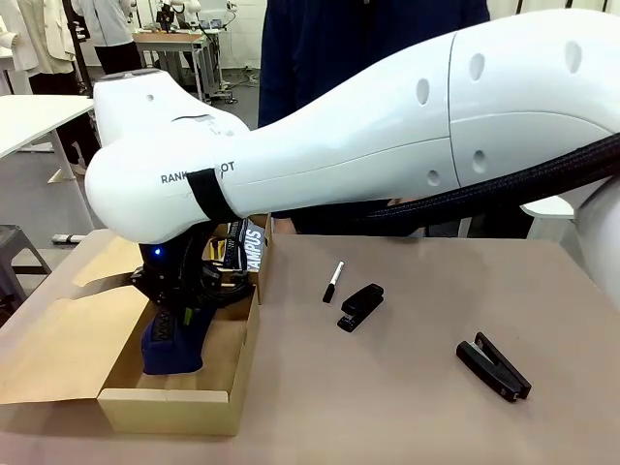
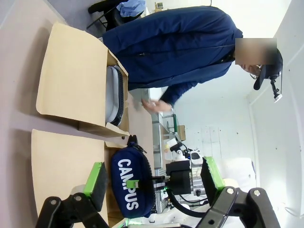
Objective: Place items inside the box.
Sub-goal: Pick up a Pencil pouch or Stapler and place it inside the Mailer Box closest to the robot.
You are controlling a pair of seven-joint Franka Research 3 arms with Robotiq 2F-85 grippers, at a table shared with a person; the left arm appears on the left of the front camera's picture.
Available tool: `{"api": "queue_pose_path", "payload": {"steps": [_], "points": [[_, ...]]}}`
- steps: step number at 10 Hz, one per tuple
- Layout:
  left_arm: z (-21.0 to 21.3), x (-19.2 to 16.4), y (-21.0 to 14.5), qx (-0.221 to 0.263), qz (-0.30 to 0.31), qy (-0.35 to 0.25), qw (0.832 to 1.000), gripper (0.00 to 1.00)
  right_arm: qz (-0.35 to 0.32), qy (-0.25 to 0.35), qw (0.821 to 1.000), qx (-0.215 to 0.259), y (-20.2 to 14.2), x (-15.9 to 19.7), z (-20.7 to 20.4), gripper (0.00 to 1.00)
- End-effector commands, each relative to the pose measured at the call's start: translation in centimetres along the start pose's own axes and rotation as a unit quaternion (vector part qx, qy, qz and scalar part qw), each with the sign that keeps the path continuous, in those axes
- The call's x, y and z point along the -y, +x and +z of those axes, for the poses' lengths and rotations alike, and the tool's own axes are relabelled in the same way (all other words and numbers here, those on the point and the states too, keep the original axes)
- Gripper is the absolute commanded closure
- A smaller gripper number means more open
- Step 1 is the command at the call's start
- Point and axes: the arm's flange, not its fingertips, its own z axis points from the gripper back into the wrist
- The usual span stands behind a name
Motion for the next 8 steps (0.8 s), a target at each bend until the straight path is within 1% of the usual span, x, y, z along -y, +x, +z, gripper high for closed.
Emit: {"api": "queue_pose_path", "payload": {"steps": [1,2,3,5,6,7,8], "points": [[0.1,0.03,-0.26,-0.003,-0.008,-0.004,1.0,0.0,0.014,0.016,1.0,-0.011,0.02,0.61,0.1,0.57],[0.1,0.03,-0.26,-0.003,-0.008,-0.004,1.0,0.0,0.015,0.015,1.0,-0.001,0.02,0.66,-0.01,0.34],[0.1,0.03,-0.26,-0.003,-0.008,-0.004,1.0,0.0,0.017,0.015,1.0,0.0,0.05,0.68,0.01,0.0],[0.1,0.03,-0.26,-0.003,-0.008,-0.004,1.0,0.0,0.016,0.019,1.0,0.002,0.11,0.76,-0.03,0.0],[0.1,0.03,-0.26,-0.003,-0.008,-0.004,1.0,0.0,0.014,0.021,1.0,0.004,0.16,0.82,-0.06,0.11],[0.1,0.03,-0.26,-0.003,-0.008,-0.004,1.0,0.0,0.015,0.022,1.0,0.005,0.15,0.87,-0.09,0.01],[0.1,0.03,-0.26,-0.003,-0.008,-0.004,1.0,0.0,0.018,0.026,0.999,0.004,0.16,0.89,-0.1,0.0]]}}
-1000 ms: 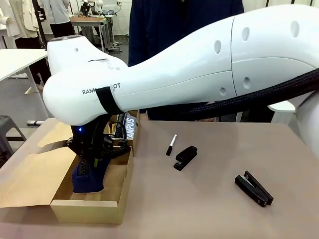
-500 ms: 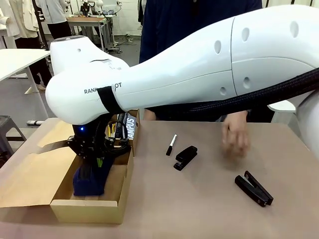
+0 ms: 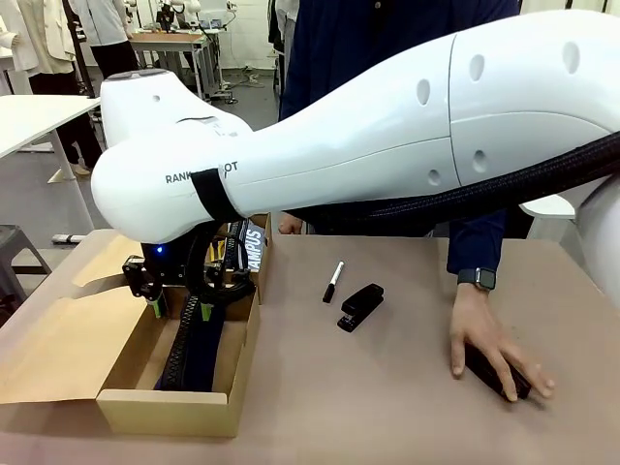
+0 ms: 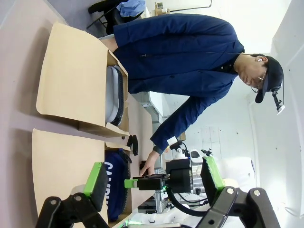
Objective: Place items inside the box.
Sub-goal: Pick up a Pencil pouch or Stapler and place it inside the Mailer Box closest to the robot.
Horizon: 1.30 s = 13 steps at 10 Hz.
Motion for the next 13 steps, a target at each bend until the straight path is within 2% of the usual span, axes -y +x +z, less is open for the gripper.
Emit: {"api": "queue_pose_path", "payload": {"steps": [1,5,6,8,9,10,11,12,13], "points": [[0.1,0.0,-0.3,-0.003,-0.008,-0.004,1.0,0.0,0.014,0.013,1.0,-0.001,-0.3,0.9,0.0,0.0],[0.1,0.0,-0.3,-0.003,-0.008,-0.004,1.0,0.0,0.031,0.001,1.0,-0.005,-0.7,0.8,0.6,0.0],[0.1,0.0,-0.3,-0.003,-0.008,-0.004,1.0,0.0,0.049,0.001,0.999,0.003,-0.8,0.9,0.6,0.0],[0.1,0.0,-0.3,-0.003,-0.008,-0.004,1.0,0.0,0.107,0.013,0.994,-0.024,-1.9,2.0,3.3,0.0],[0.1,0.0,-0.3,-0.003,-0.008,-0.004,1.0,0.0,0.149,0.034,0.987,-0.054,-3.2,4.2,6.2,0.0],[0.1,0.0,-0.3,-0.003,-0.008,-0.004,1.0,0.0,0.195,0.043,0.979,-0.036,-4.9,7.0,8.8,0.0],[0.1,0.0,-0.3,-0.003,-0.008,-0.004,1.0,0.0,0.235,0.04,0.971,0.008,-5.8,11.0,10.8,0.0],[0.1,0.0,-0.3,-0.003,-0.008,-0.004,1.0,0.0,0.259,0.087,0.961,0.034,-5.5,16.0,12.0,0.0],[0.1,0.0,-0.3,-0.003,-0.008,-0.004,1.0,0.0,0.237,0.112,0.965,0.03,-4.7,21.8,12.3,0.0]]}}
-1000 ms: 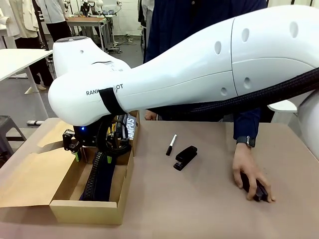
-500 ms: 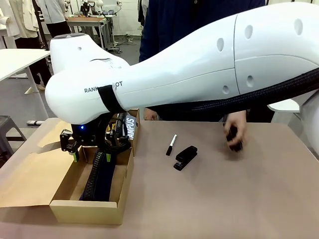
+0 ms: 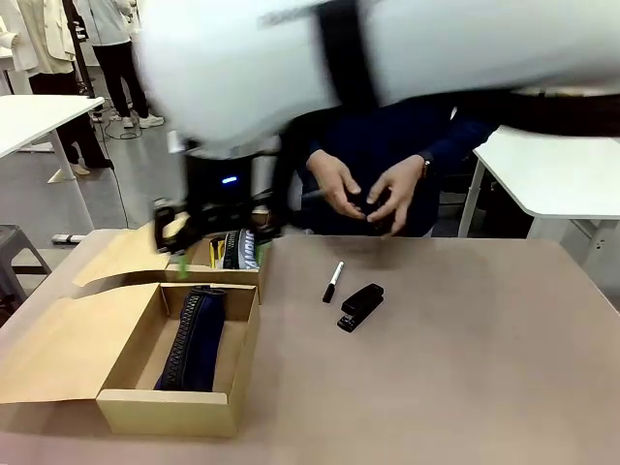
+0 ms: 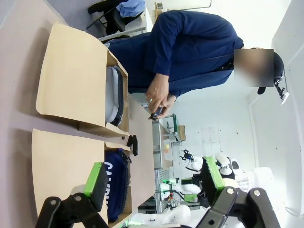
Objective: Place items inside the box.
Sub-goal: Pick up a Pencil pouch or Stapler and place it inside the Mailer Box closest to the robot.
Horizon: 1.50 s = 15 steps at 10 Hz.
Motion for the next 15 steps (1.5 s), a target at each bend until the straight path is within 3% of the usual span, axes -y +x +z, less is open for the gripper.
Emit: {"api": "queue_pose_path", "payload": {"steps": [1,3,4,5,7,8,9,10,12,15], "points": [[0.1,0.0,-0.2,-0.004,-0.007,-0.003,1.0,0.0,-0.032,0.075,0.997,0.011,-5.5,11.7,-0.2,0.0],[0.1,0.0,-0.2,-0.004,-0.007,-0.003,1.0,0.0,-0.101,0.065,0.993,-0.007,-8.2,16.0,-0.8,0.0],[0.1,0.0,-0.2,-0.004,-0.007,-0.003,1.0,0.0,-0.156,-0.008,0.987,-0.022,-8.8,14.8,-0.8,0.0],[0.1,0.0,-0.2,-0.004,-0.007,-0.003,1.0,0.0,-0.085,0.054,0.995,-0.001,-5.6,15.4,0.5,0.0],[0.1,0.0,-0.2,-0.004,-0.007,-0.003,1.0,0.0,-0.085,0.054,0.995,-0.001,-5.6,15.4,0.5,0.0],[0.1,0.0,-0.2,-0.004,-0.007,-0.003,1.0,0.0,-0.112,0.037,0.993,-0.007,-7.5,16.6,-0.4,0.0],[0.1,0.0,-0.2,-0.004,-0.007,-0.003,1.0,0.0,-0.083,0.055,0.995,-0.017,-7.4,19.7,0.1,0.0],[0.1,0.0,-0.2,-0.004,-0.007,-0.003,1.0,0.0,-0.105,0.113,0.987,-0.042,-8.3,24.3,0.8,0.0],[0.1,0.0,-0.2,-0.004,-0.007,-0.003,1.0,0.0,-0.163,0.227,0.959,-0.054,-12.7,34.0,2.2,0.0],[0.1,0.0,-0.2,-0.004,-0.007,-0.003,1.0,0.0,-0.268,0.402,0.875,0.027,-20.3,45.2,-0.3,0.0]]}}
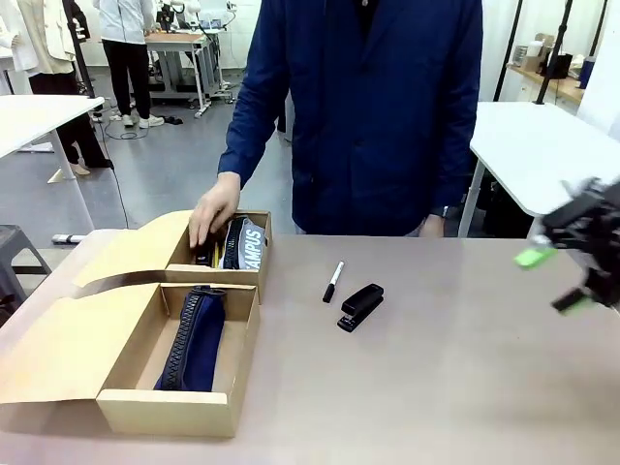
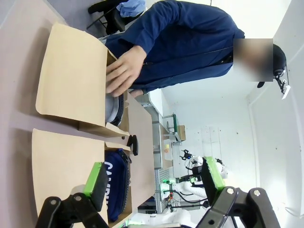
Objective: Place items inside the box.
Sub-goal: Pick up a Pencil pouch or Stapler and place it inside the Mailer Box closest to the robot.
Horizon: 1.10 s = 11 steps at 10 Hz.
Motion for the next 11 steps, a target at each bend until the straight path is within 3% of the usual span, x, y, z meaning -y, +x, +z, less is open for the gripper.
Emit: {"api": "queue_pose_path", "payload": {"steps": [1,2,3,4,5,6,11], "points": [[0.1,0.0,-0.2,-0.004,-0.008,-0.004,1.0,0.0,-0.059,0.101,0.989,0.092,-0.6,5.6,0.7,0.0],[0.1,0.0,-0.2,-0.004,-0.008,-0.004,1.0,0.0,-0.01,0.182,0.978,0.096,-2.2,8.9,1.1,0.0],[0.1,0.0,-0.2,-0.004,-0.008,-0.004,1.0,0.0,0.029,0.294,0.951,0.085,-3.6,12.0,1.3,0.0],[0.1,0.0,-0.2,-0.004,-0.008,-0.004,1.0,0.0,0.015,0.374,0.922,0.101,-4.1,14.0,0.7,0.0],[0.1,0.0,-0.2,-0.004,-0.008,-0.004,1.0,0.0,-0.032,0.373,0.914,0.154,-3.5,14.0,-0.1,0.0],[0.1,0.0,-0.2,-0.004,-0.008,-0.004,1.0,0.0,-0.035,0.266,0.956,0.119,-0.9,11.6,7.0,0.0],[0.1,0.0,-0.2,-0.004,-0.008,-0.004,1.0,0.0,-0.035,0.266,0.956,0.119,-0.9,11.6,7.0,0.0]]}}
